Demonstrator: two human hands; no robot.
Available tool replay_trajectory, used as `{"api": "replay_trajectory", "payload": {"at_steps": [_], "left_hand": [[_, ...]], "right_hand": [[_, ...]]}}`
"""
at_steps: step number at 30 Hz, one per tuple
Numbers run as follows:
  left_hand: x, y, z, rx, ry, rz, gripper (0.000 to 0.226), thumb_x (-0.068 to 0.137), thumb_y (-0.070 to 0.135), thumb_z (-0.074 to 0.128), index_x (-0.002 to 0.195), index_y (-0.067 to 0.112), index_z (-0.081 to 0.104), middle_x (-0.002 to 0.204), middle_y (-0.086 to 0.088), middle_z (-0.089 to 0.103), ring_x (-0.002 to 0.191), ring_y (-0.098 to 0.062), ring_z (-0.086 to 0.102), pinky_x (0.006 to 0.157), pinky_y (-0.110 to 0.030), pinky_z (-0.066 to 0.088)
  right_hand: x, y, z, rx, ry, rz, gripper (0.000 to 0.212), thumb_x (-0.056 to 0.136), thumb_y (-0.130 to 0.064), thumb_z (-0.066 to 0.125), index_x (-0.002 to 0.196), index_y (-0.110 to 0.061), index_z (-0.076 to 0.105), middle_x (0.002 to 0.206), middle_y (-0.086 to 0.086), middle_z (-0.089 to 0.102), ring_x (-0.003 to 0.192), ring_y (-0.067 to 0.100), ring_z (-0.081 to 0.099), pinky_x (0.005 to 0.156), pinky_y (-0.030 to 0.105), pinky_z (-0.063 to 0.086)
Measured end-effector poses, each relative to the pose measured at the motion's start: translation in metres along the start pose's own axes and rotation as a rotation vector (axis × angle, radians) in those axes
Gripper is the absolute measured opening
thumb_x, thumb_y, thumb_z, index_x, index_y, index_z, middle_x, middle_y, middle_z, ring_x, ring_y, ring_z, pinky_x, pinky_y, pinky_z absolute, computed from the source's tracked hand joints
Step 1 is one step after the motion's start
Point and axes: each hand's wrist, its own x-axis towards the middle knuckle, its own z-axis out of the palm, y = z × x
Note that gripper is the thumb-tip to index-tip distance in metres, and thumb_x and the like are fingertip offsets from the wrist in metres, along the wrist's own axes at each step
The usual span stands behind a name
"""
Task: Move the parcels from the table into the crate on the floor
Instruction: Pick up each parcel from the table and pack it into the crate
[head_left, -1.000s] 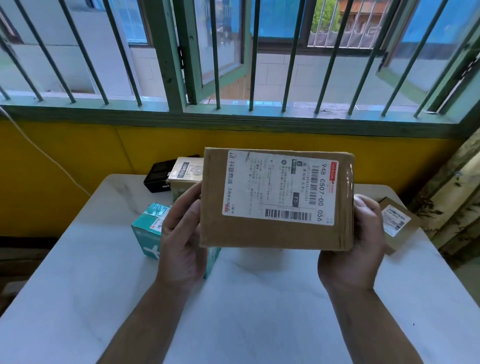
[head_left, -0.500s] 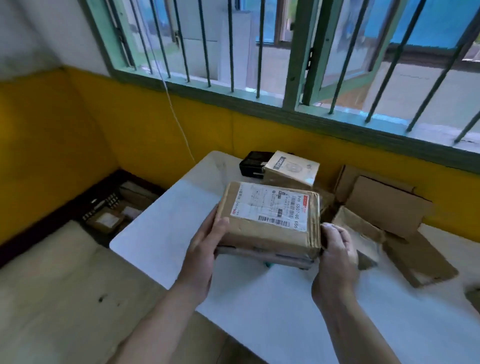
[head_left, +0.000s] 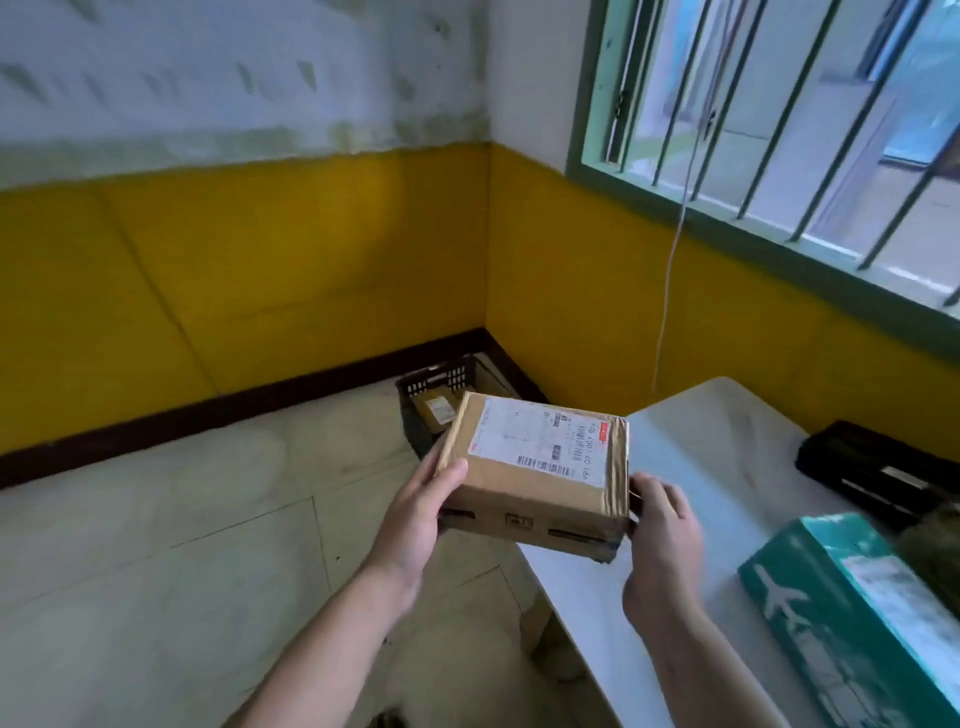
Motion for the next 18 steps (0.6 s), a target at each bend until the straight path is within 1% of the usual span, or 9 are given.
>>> {"api": "replay_trajectory", "payload": {"at_steps": [2, 4, 7, 8, 10, 11, 14, 16, 18], "left_hand": [[0.028, 0.007, -0.041, -0.011, 0.025, -0.002, 0.051, 0.077, 0.061, 0.06, 0.127, 0.058, 0.055, 0.125, 0.02, 0.067, 0.121, -0.011, 0.059, 0.098, -0.035, 0.045], [0.054, 0.015, -0.08, 0.004, 0.047, -0.015, 0.052, 0.073, 0.064, 0.06, 0.125, 0.063, 0.054, 0.125, 0.026, 0.065, 0.123, -0.008, 0.057, 0.104, -0.038, 0.043], [0.097, 0.026, -0.131, 0.051, 0.049, -0.033, 0.051, 0.073, 0.062, 0.06, 0.124, 0.066, 0.052, 0.128, 0.031, 0.061, 0.129, -0.007, 0.051, 0.115, -0.045, 0.031], [0.111, 0.028, -0.144, 0.063, 0.048, -0.046, 0.05, 0.075, 0.06, 0.06, 0.124, 0.065, 0.052, 0.128, 0.03, 0.061, 0.129, -0.008, 0.051, 0.116, -0.046, 0.03], [0.14, 0.032, -0.165, 0.079, 0.044, -0.078, 0.048, 0.078, 0.056, 0.059, 0.126, 0.064, 0.052, 0.128, 0.029, 0.062, 0.129, -0.009, 0.05, 0.116, -0.048, 0.03], [0.154, 0.032, -0.172, 0.086, 0.041, -0.096, 0.048, 0.08, 0.054, 0.058, 0.127, 0.063, 0.052, 0.128, 0.029, 0.062, 0.129, -0.009, 0.051, 0.116, -0.048, 0.03], [0.196, 0.03, -0.185, 0.084, 0.04, -0.143, 0.05, 0.08, 0.048, 0.058, 0.129, 0.059, 0.052, 0.126, 0.026, 0.064, 0.127, -0.01, 0.052, 0.115, -0.048, 0.032], [0.227, 0.025, -0.189, 0.083, 0.044, -0.179, 0.056, 0.079, 0.044, 0.059, 0.134, 0.053, 0.051, 0.127, 0.021, 0.065, 0.126, -0.012, 0.053, 0.114, -0.048, 0.034], [0.258, 0.018, -0.192, 0.112, 0.046, -0.213, 0.066, 0.077, 0.04, 0.061, 0.141, 0.045, 0.047, 0.131, 0.013, 0.064, 0.126, -0.015, 0.054, 0.113, -0.048, 0.035]], "right_hand": [[0.01, 0.007, 0.052, -0.026, -0.028, 0.013, 0.02, 0.098, -0.019, 0.05, 0.084, -0.015, 0.063, 0.087, 0.003, 0.064, 0.083, 0.014, 0.059, 0.062, 0.029, 0.042], [0.019, 0.016, 0.101, -0.046, -0.05, 0.02, 0.02, 0.099, -0.021, 0.05, 0.085, -0.014, 0.063, 0.087, 0.004, 0.064, 0.082, 0.013, 0.059, 0.061, 0.029, 0.042], [0.035, 0.029, 0.164, -0.07, -0.048, 0.003, 0.017, 0.097, -0.023, 0.052, 0.088, -0.016, 0.064, 0.086, 0.003, 0.064, 0.076, 0.012, 0.06, 0.059, 0.029, 0.043], [0.04, 0.032, 0.182, -0.078, -0.041, -0.001, 0.016, 0.097, -0.025, 0.053, 0.089, -0.017, 0.065, 0.087, 0.004, 0.066, 0.077, 0.013, 0.061, 0.059, 0.031, 0.045], [0.051, 0.04, 0.211, -0.097, -0.022, 0.008, 0.016, 0.095, -0.029, 0.054, 0.089, -0.02, 0.066, 0.092, 0.005, 0.069, 0.085, 0.018, 0.064, 0.067, 0.039, 0.048], [0.057, 0.043, 0.223, -0.11, -0.008, 0.015, 0.016, 0.095, -0.031, 0.054, 0.09, -0.022, 0.067, 0.093, 0.005, 0.07, 0.088, 0.018, 0.065, 0.07, 0.041, 0.05], [0.078, 0.053, 0.25, -0.14, 0.009, 0.03, 0.016, 0.094, -0.037, 0.055, 0.091, -0.027, 0.067, 0.092, -0.001, 0.072, 0.088, 0.015, 0.067, 0.071, 0.04, 0.054], [0.097, 0.059, 0.264, -0.153, 0.009, 0.049, 0.016, 0.095, -0.042, 0.056, 0.093, -0.029, 0.066, 0.091, -0.005, 0.071, 0.088, 0.012, 0.067, 0.069, 0.036, 0.055], [0.118, 0.066, 0.278, -0.161, 0.014, 0.062, 0.015, 0.094, -0.042, 0.058, 0.097, -0.029, 0.065, 0.095, -0.004, 0.07, 0.091, 0.012, 0.065, 0.069, 0.033, 0.054]]}}
